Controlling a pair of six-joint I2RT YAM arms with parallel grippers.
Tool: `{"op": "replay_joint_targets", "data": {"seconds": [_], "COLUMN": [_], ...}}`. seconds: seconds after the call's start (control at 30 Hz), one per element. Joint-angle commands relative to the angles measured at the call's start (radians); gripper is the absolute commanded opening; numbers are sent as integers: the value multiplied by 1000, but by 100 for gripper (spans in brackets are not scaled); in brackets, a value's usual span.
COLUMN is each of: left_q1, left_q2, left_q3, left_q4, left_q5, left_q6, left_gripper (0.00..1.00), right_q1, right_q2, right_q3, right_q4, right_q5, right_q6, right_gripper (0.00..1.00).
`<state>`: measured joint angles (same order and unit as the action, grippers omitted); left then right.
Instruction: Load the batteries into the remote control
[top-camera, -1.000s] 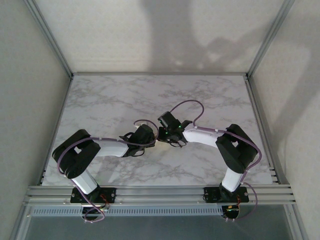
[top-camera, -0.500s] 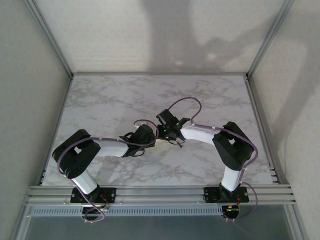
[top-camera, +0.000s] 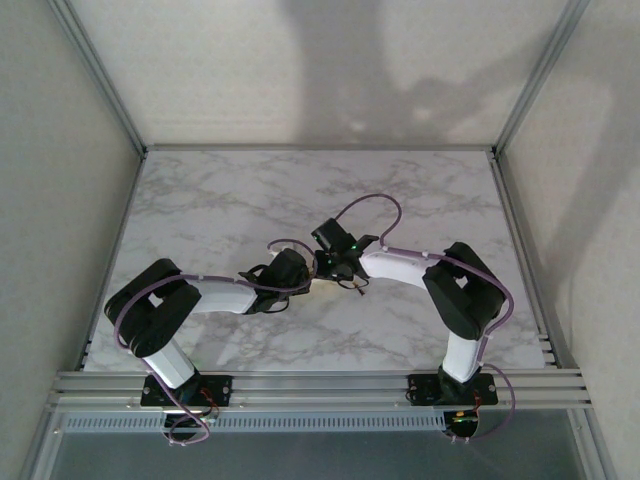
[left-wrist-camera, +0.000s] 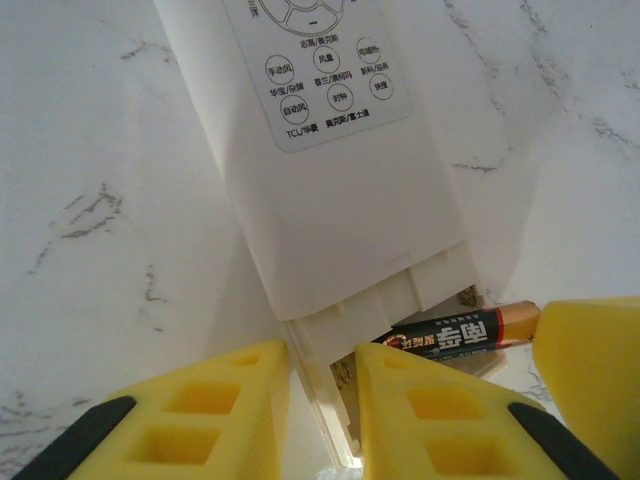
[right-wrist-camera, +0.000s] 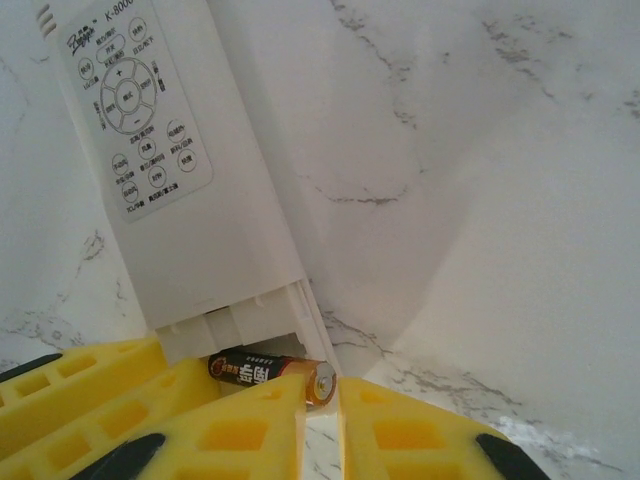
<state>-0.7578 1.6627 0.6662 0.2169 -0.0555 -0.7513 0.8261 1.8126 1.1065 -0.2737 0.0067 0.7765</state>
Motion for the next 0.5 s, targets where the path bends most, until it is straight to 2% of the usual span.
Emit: {"op": "replay_joint_targets", "data": {"seconds": [0.0,0.17,0.47], "left_q1": [0,-2,-6], "left_q2": [46,46,44], "left_q3": [-7,-5,-2], "left_q4": [-29,-24,-21], "left_q5": [4,9,15], "left_q6": [0,4,5], "left_gripper": [23,21,21], "right_q1": [-5,-5,-5], "right_q2": [19,25,31], "right_q3": [29,30,18], "right_q4": [-13,0,57], "right_q5": [4,-20,-102], "right_q6": [-24,-26,-18], "right_gripper": [17,16,16]}}
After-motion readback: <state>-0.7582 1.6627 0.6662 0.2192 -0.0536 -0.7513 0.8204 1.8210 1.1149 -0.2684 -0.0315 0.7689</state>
